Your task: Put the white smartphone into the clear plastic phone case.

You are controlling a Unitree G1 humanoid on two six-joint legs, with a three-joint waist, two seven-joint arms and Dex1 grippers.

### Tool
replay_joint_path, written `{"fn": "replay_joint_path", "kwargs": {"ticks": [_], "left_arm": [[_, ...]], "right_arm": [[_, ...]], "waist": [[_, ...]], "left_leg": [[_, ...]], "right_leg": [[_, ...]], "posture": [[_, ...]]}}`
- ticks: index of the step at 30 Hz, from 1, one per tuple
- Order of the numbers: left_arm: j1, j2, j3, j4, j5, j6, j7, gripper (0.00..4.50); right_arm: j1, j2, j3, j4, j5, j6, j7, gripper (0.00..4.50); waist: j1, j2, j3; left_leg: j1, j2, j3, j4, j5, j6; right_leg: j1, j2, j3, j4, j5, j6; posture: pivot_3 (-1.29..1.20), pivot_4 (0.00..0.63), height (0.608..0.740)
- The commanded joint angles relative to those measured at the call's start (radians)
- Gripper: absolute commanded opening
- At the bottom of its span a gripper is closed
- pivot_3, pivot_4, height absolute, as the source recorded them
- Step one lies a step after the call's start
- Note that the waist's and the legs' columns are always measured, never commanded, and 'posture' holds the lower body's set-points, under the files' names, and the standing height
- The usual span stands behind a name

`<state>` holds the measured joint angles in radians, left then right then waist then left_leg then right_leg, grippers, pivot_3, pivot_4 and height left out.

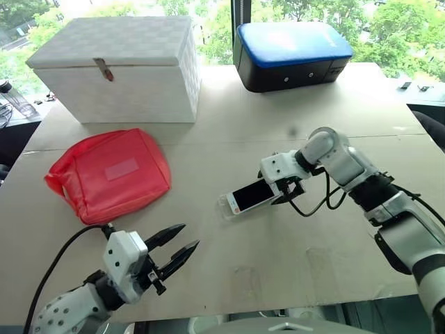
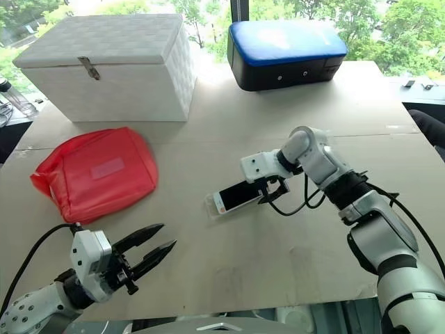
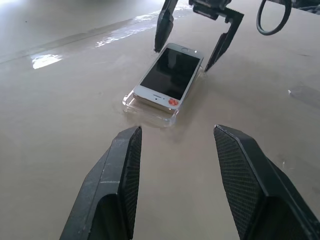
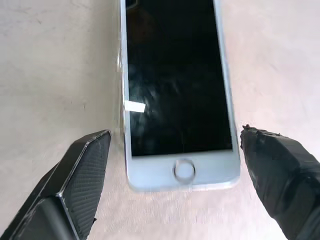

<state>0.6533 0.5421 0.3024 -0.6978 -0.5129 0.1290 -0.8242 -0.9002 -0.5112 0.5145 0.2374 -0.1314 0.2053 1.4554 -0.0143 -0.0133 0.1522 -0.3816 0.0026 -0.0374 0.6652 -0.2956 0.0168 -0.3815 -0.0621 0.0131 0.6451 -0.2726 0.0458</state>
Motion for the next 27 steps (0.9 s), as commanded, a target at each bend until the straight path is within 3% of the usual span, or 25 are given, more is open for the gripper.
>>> {"fn": "replay_joint_path", "kwargs": {"ticks": [1,4,8,9,16,21,27], "left_arm": [[-0.029,0.016,-0.01,-0.009,-0.022,0.019,0.0,2.32],[-0.057,0.038,-0.022,0.002,-0.066,0.048,-0.041,1.61],[-0.074,0.053,-0.015,0.028,-0.059,0.047,-0.054,0.0],[-0.077,0.055,-0.009,0.037,-0.059,0.045,-0.058,0.0],[-0.027,0.038,0.071,0.052,-0.091,0.033,-0.068,0.0],[-0.005,0.024,0.097,0.06,-0.098,0.057,-0.038,0.0],[-0.052,0.006,0.042,0.044,-0.02,0.13,0.094,0.0]], "right_arm": [[0.033,0.002,-0.087,-0.14,0.082,0.114,-0.027,3.5],[0.089,0.043,-0.131,-0.229,0.153,0.237,-0.083,2.15],[0.149,0.121,-0.114,-0.267,0.179,0.307,-0.17,0.4],[0.162,0.139,-0.101,-0.257,0.171,0.29,-0.192,0.02],[0.201,0.223,-0.038,-0.068,0.116,0.203,-0.314,0.02],[0.209,0.194,0.067,0.085,0.008,0.168,-0.336,0.02],[0.212,0.196,-0.099,-0.077,0.202,0.222,-0.284,0.02]], "waist": [[-0.002,0.0,0.0],[-0.001,0.0,0.0],[-0.003,0.0,0.0],[-0.002,0.0,0.0],[-0.003,0.0,0.0],[-0.004,0.001,-0.003],[0.002,-0.001,-0.005]], "left_leg": [[0.0,0.0,0.0,-0.001,0.0,0.0],[-0.001,0.0,0.0,-0.002,0.0,0.0],[-0.002,0.0,0.001,-0.002,0.0,0.0],[-0.001,0.0,0.001,-0.002,0.0,0.0],[-0.002,0.0,0.001,-0.002,0.0,-0.001],[0.002,0.0,0.003,-0.002,0.002,-0.004],[0.007,0.0,0.002,0.002,0.0,0.0]], "right_leg": [[0.0,0.0,0.0,-0.001,0.0,0.0],[0.0,0.0,0.0,-0.002,0.0,0.0],[-0.002,0.0,0.002,-0.003,0.0,0.0],[-0.002,0.0,0.002,-0.003,0.0,0.0],[-0.004,0.0,0.001,-0.001,0.0,0.0],[-0.001,0.0,0.0,-0.001,0.0,0.0],[0.005,0.002,-0.001,0.002,-0.002,-0.003]], "posture": [[0.0,0.15,0.74],[0.0,0.15,0.74],[0.0,0.15,0.74],[0.0,0.15,0.74],[0.0,0.15,0.74],[0.0,0.15,0.74],[0.0,0.15,0.74]]}}
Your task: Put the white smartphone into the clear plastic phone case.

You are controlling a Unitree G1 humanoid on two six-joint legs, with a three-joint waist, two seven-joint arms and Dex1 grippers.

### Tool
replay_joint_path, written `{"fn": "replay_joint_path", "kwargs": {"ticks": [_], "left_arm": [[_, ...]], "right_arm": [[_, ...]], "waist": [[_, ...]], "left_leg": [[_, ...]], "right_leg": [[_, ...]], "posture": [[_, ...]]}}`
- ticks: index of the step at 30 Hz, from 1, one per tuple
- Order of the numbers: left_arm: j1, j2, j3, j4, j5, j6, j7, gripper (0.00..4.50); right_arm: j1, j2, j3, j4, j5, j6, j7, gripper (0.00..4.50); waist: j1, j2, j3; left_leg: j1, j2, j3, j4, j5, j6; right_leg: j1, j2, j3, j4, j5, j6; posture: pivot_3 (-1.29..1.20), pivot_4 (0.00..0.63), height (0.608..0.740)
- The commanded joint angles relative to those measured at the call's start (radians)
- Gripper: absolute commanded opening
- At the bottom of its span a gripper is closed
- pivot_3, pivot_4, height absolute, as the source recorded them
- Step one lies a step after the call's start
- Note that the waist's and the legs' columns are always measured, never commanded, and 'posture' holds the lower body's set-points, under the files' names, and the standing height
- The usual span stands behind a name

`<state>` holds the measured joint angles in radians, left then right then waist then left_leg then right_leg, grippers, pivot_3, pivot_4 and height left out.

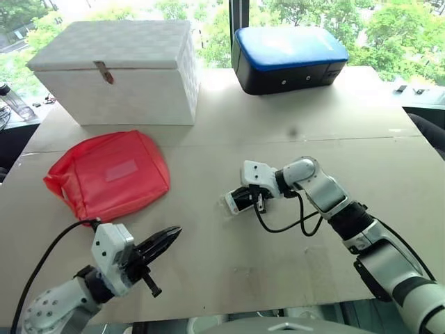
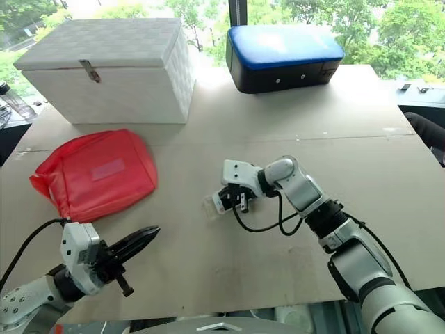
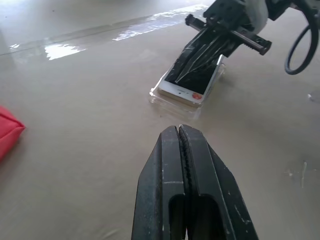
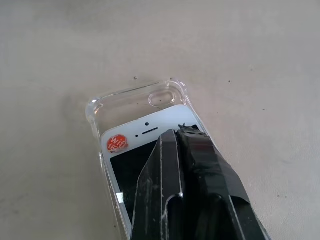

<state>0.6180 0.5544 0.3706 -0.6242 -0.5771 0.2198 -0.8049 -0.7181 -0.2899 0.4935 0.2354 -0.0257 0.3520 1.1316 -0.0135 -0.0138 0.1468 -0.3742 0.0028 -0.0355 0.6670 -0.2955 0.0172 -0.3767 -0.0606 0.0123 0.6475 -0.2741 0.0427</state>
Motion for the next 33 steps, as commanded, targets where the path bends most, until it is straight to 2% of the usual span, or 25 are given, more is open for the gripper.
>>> {"fn": "replay_joint_path", "kwargs": {"ticks": [1,4,6,9,12,15,21,27,33], "left_arm": [[-0.028,-0.006,-0.037,-0.033,0.051,0.082,0.113,0.0],[-0.084,-0.002,-0.088,-0.031,0.051,0.142,0.148,0.0],[-0.138,0.006,-0.13,-0.015,0.07,0.175,0.166,0.0],[-0.222,0.01,-0.184,0.009,0.093,0.219,0.195,0.0],[-0.309,0.019,-0.254,0.044,0.107,0.276,0.198,0.0],[-0.394,0.018,-0.331,0.099,0.148,0.311,0.208,0.0],[-0.5,0.015,-0.442,0.177,0.233,0.36,0.228,0.0],[-0.564,-0.008,-0.453,0.222,0.24,0.355,0.216,0.0],[-0.583,-0.017,-0.466,0.216,0.241,0.367,0.206,0.0]], "right_arm": [[0.031,-0.037,-0.121,-0.138,0.151,0.132,0.054,0.02],[0.038,-0.101,-0.216,-0.308,0.26,0.273,0.061,0.02],[0.051,-0.147,-0.255,-0.369,0.261,0.31,0.015,0.02],[0.077,-0.217,-0.273,-0.391,0.209,0.303,-0.057,0.02],[0.106,-0.292,-0.236,-0.339,0.1,0.242,-0.132,0.02],[0.115,-0.319,-0.196,-0.277,0.019,0.186,-0.189,0.02],[0.161,-0.303,-0.111,-0.333,-0.002,0.172,-0.16,0.02],[0.184,-0.274,-0.047,-0.45,0.047,0.223,-0.084,0.02],[0.17,-0.257,-0.008,-0.46,0.028,0.218,-0.069,0.02]], "waist": [[0.003,0.0,0.001],[0.001,-0.001,0.004],[0.002,0.0,0.005],[0.002,-0.001,0.004],[0.0,-0.001,0.004],[-0.002,-0.001,0.005],[0.001,-0.001,0.005],[0.004,0.0,0.004],[0.001,0.0,0.004]], "left_leg": [[0.0,0.0,0.0,0.001,0.0,0.0],[-0.005,0.0,-0.001,0.002,0.0,0.0],[-0.006,-0.001,-0.001,0.001,0.0,0.0],[-0.007,0.0,-0.004,-0.002,0.0,-0.001],[-0.008,-0.001,-0.002,-0.003,0.0,-0.001],[-0.008,-0.001,0.001,-0.002,0.0,-0.002],[-0.007,0.0,0.0,-0.002,0.0,-0.001],[-0.006,0.0,-0.001,0.0,0.0,-0.001],[-0.004,0.0,-0.001,0.001,0.001,-0.001]], "right_leg": [[0.0,0.0,0.0,0.0,0.0,0.0],[-0.003,0.0,0.0,0.0,0.002,0.004],[-0.003,0.0,0.0,0.0,0.003,0.005],[-0.004,0.0,0.0,-0.001,0.002,0.004],[-0.005,0.0,0.0,-0.003,0.002,0.004],[-0.005,0.0,0.001,-0.004,0.003,0.005],[-0.005,0.005,0.001,-0.003,0.003,0.005],[-0.002,0.004,0.001,-0.002,0.003,0.005],[-0.002,0.004,0.001,0.0,0.004,0.005]], "posture": [[0.0,0.15,0.74],[0.0,0.15,0.74],[0.0,0.15,0.74],[0.0,0.15,0.74],[0.0,0.15,0.74],[0.0,0.15,0.74],[0.0,0.15,0.74],[0.0,0.15,0.74],[0.0,0.15,0.74]]}}
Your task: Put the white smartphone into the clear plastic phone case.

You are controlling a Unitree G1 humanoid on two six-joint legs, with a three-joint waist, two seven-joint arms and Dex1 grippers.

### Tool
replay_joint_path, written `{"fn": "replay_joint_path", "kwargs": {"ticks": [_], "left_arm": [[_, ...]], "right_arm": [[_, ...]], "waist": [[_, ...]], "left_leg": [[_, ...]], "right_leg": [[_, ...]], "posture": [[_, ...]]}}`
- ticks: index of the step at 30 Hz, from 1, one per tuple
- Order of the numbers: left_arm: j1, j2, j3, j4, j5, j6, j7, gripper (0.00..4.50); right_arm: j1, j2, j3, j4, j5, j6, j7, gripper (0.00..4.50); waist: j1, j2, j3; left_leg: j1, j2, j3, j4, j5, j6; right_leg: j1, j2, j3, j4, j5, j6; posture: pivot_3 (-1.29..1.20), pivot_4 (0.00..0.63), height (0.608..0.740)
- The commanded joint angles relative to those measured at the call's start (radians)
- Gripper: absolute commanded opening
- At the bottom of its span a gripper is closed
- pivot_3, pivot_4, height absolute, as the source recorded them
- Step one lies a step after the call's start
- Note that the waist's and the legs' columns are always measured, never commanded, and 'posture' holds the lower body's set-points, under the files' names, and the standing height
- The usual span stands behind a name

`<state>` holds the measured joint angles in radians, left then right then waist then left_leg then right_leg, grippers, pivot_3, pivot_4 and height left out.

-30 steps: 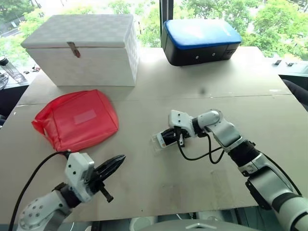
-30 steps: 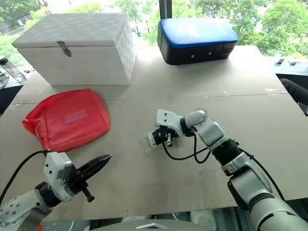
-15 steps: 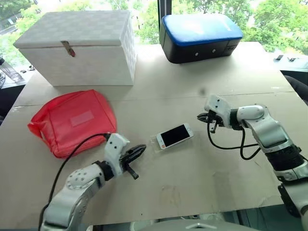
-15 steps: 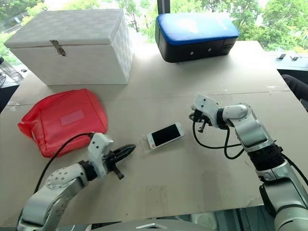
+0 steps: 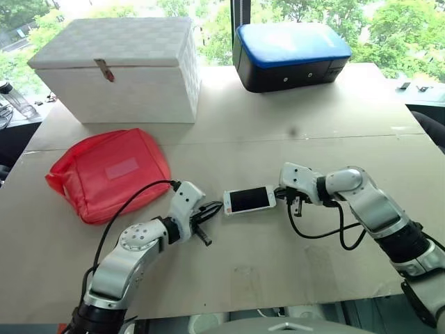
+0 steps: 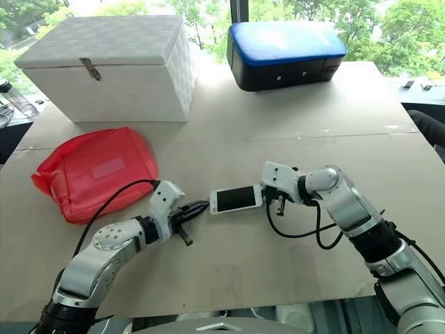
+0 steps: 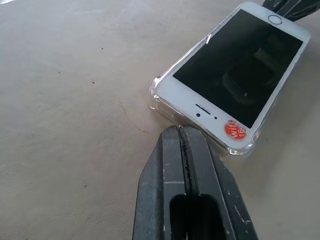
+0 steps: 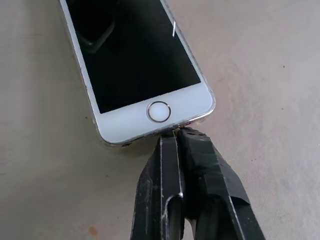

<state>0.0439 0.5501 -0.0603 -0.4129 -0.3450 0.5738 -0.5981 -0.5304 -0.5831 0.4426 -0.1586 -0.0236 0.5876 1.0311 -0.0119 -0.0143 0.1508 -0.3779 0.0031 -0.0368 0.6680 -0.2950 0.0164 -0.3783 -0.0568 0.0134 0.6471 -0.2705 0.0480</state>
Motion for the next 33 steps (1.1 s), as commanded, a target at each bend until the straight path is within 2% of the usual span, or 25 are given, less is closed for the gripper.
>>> {"fn": "replay_joint_path", "kwargs": {"ticks": [1,4,9,12,15,18,21,24,29,33], "left_arm": [[-0.008,-0.015,-0.035,0.001,0.007,0.014,-0.002,0.0],[-0.005,-0.018,-0.035,-0.006,0.005,0.014,-0.007,0.0],[-0.012,-0.017,0.0,-0.004,-0.002,0.016,-0.012,0.0],[0.005,-0.008,0.08,-0.015,-0.046,0.038,-0.015,0.0],[0.032,0.017,0.195,-0.042,-0.135,0.09,-0.038,0.0],[0.005,0.006,0.241,-0.072,-0.259,0.143,-0.073,0.0],[-0.041,-0.001,0.193,-0.068,-0.288,0.154,-0.101,0.0],[-0.078,-0.019,0.109,-0.056,-0.263,0.148,-0.106,0.0],[-0.143,0.0,-0.044,0.025,-0.158,0.161,-0.106,0.0],[-0.144,0.023,-0.092,0.048,-0.111,0.167,-0.098,0.0]], "right_arm": [[-0.018,0.038,0.047,-0.057,0.02,-0.026,0.031,0.02],[-0.019,0.043,0.077,-0.021,-0.018,-0.075,0.031,0.02],[-0.016,0.042,0.052,0.022,-0.05,-0.102,0.007,0.02],[-0.005,0.016,-0.008,0.056,-0.06,-0.099,-0.024,0.02],[0.021,-0.056,-0.085,0.115,-0.051,-0.127,-0.032,0.02],[0.03,-0.058,-0.22,0.12,0.08,-0.043,-0.013,0.02],[0.017,-0.015,-0.3,0.08,0.211,0.078,0.003,0.02],[0.018,0.018,-0.297,0.037,0.273,0.144,0.008,0.02],[0.005,0.074,-0.222,0.058,0.259,0.163,-0.038,0.02],[-0.019,0.068,-0.136,0.101,0.217,0.151,-0.028,0.02]], "waist": [[0.0,0.0,0.0],[0.0,0.0,-0.001],[-0.002,-0.002,-0.002],[-0.003,-0.002,-0.002],[-0.002,-0.002,-0.002],[0.011,-0.002,-0.001],[0.019,-0.002,0.0],[0.015,-0.002,0.0],[0.002,-0.002,0.001],[-0.003,-0.001,0.001]], "left_leg": [[0.0,0.0,0.0,0.0,0.0,0.0],[0.0,0.0,0.0,0.0,0.0,0.0],[0.002,0.0,0.0,0.0,0.0,0.0],[0.002,0.001,0.0,0.0,0.0,-0.001],[0.001,0.002,0.0,0.0,0.001,-0.001],[-0.001,0.001,0.0,0.0,0.001,-0.001],[-0.005,-0.002,-0.001,0.001,0.003,-0.005],[-0.005,-0.001,-0.002,0.0,0.003,-0.005],[-0.005,-0.001,-0.001,-0.001,0.003,-0.005],[-0.003,-0.001,0.0,-0.001,0.003,-0.005]], "right_leg": [[0.0,0.0,0.0,0.0,0.0,0.0],[0.0,0.0,0.0,0.001,0.0,0.0],[0.0,0.0,0.0,0.001,0.0,0.0],[0.0,0.0,0.0,0.001,0.001,-0.001],[-0.001,0.001,0.001,0.002,0.001,-0.001],[-0.001,-0.001,0.0,0.001,0.001,-0.001],[-0.001,-0.006,0.0,-0.003,0.001,-0.001],[-0.001,-0.005,0.0,-0.003,0.001,-0.001],[-0.003,0.001,0.0,-0.003,0.001,-0.001],[-0.002,0.002,0.0,-0.002,0.001,-0.001]], "posture": [[0.0,0.15,0.74],[0.0,0.15,0.74],[0.0,0.15,0.74],[0.0,0.15,0.74],[0.0,0.15,0.74],[0.0,0.15,0.74],[0.0,0.15,0.74],[0.0,0.15,0.74],[0.0,0.15,0.74],[0.0,0.15,0.74]]}}
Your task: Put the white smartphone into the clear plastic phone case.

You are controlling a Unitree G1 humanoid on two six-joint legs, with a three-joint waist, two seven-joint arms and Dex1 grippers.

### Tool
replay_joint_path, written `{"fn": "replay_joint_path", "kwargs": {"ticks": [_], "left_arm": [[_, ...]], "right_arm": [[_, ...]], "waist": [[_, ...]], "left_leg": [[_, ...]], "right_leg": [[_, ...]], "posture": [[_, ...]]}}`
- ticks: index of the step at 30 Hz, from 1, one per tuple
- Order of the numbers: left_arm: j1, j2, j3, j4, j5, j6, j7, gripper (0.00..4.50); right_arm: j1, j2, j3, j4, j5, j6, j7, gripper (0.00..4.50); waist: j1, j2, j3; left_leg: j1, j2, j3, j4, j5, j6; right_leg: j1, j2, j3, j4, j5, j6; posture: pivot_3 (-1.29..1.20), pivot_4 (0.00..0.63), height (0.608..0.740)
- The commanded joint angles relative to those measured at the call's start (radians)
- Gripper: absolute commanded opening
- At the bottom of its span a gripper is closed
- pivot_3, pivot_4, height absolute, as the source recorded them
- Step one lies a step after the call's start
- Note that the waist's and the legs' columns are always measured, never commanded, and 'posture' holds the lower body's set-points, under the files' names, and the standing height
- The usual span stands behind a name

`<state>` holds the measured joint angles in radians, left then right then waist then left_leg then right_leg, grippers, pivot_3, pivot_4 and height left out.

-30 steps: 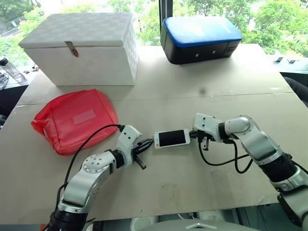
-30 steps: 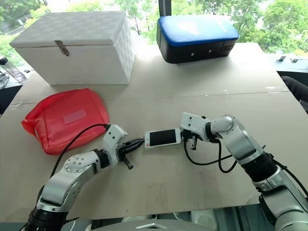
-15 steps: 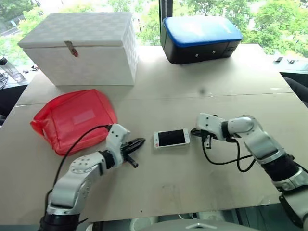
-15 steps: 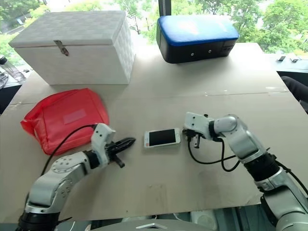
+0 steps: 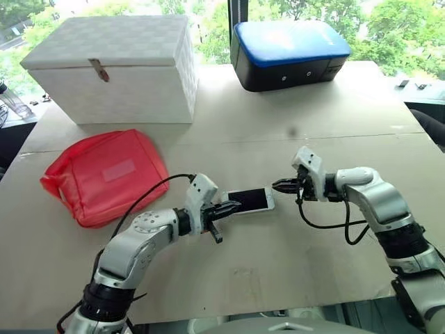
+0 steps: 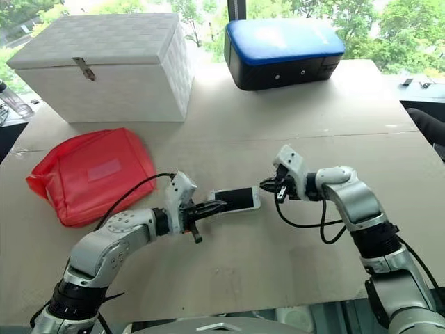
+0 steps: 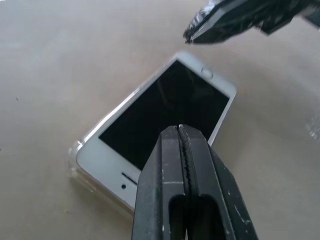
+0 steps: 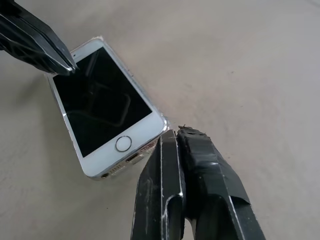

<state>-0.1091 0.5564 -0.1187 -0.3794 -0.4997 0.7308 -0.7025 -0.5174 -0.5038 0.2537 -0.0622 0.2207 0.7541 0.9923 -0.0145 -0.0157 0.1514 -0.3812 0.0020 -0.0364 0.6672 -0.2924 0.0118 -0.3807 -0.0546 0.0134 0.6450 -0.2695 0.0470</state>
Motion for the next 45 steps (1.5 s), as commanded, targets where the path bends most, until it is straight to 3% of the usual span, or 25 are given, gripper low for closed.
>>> {"fn": "replay_joint_path", "kwargs": {"ticks": [1,8,11,15,17,22,28,33,40,45], "left_arm": [[0.01,0.014,-0.033,0.017,0.045,0.013,0.015,0.0],[0.03,-0.011,-0.041,0.011,0.06,0.013,0.053,0.0],[0.049,-0.016,-0.04,0.002,0.063,0.004,0.063,0.0],[0.07,-0.016,-0.028,-0.001,0.062,-0.006,0.071,0.0],[0.082,-0.014,-0.023,-0.003,0.06,-0.012,0.069,0.0],[0.089,-0.01,-0.018,0.005,0.061,-0.034,0.057,0.0],[0.076,-0.011,-0.026,0.022,0.066,-0.063,0.048,0.0],[0.079,-0.014,-0.031,0.024,0.072,-0.073,0.052,0.0],[0.087,-0.031,-0.031,0.021,0.084,-0.08,0.064,0.0],[0.093,-0.045,-0.031,0.019,0.093,-0.082,0.07,0.0]], "right_arm": [[-0.034,-0.02,0.079,0.013,-0.041,-0.023,0.022,0.02],[-0.066,-0.001,0.113,0.089,-0.04,-0.023,0.039,0.02],[-0.08,-0.019,0.033,0.08,0.0,-0.027,0.044,0.02],[-0.086,-0.02,-0.163,0.005,0.205,0.047,0.099,0.02],[-0.081,-0.039,-0.187,-0.023,0.253,0.075,0.122,0.02],[-0.084,-0.042,-0.058,-0.015,0.18,0.031,0.11,0.02],[-0.101,-0.014,0.088,0.13,0.036,-0.061,0.072,0.02],[-0.093,-0.064,0.216,0.243,-0.078,-0.119,0.116,0.02],[-0.114,-0.079,0.312,0.373,-0.153,-0.158,0.182,0.02],[-0.134,-0.019,0.365,0.523,-0.202,-0.17,0.203,0.02]], "waist": [[0.0,0.0,0.0],[0.0,-0.001,-0.003],[0.0,-0.001,-0.003],[0.003,0.0,-0.002],[0.004,0.0,-0.002],[0.002,0.0,-0.002],[0.003,0.001,-0.002],[0.003,0.0,-0.005],[0.007,0.002,-0.015],[0.006,0.004,-0.03]], "left_leg": [[0.0,0.0,0.0,0.0,0.0,0.001],[0.003,0.001,0.0,0.0,-0.001,0.002],[0.004,0.001,0.0,0.0,-0.002,0.003],[0.003,0.001,0.0,0.001,-0.002,0.003],[0.002,0.001,-0.001,0.001,-0.002,0.003],[0.002,0.001,-0.001,0.0,-0.002,0.004],[0.002,0.001,-0.001,0.001,-0.002,0.003],[0.004,0.0,0.0,0.001,-0.002,0.003],[0.014,0.0,0.0,0.0,-0.002,0.004],[0.022,0.0,-0.002,-0.001,-0.003,0.005]], "right_leg": [[0.0,0.0,0.0,0.0,0.0,0.0],[0.002,0.0,0.0,0.002,0.0,0.0],[0.002,0.0,0.001,0.003,0.0,0.0],[0.001,0.0,0.001,0.003,0.0,0.0],[0.002,-0.001,0.002,0.003,0.0,0.0],[0.002,-0.004,0.002,0.001,0.0,0.0],[0.002,-0.001,0.001,0.002,0.0,0.0],[0.002,-0.001,0.001,0.002,0.0,0.0],[0.012,-0.001,0.0,0.001,0.0,0.0],[0.021,-0.002,0.002,-0.001,-0.002,-0.004]], "posture": [[0.0,0.15,0.74],[0.0,0.15,0.74],[0.0,0.15,0.74],[0.0,0.15,0.74],[0.0,0.15,0.74],[0.0,0.15,0.74],[0.0,0.15,0.74],[0.0,0.15,0.74],[0.0,0.15,0.74],[0.0,0.15,0.74]]}}
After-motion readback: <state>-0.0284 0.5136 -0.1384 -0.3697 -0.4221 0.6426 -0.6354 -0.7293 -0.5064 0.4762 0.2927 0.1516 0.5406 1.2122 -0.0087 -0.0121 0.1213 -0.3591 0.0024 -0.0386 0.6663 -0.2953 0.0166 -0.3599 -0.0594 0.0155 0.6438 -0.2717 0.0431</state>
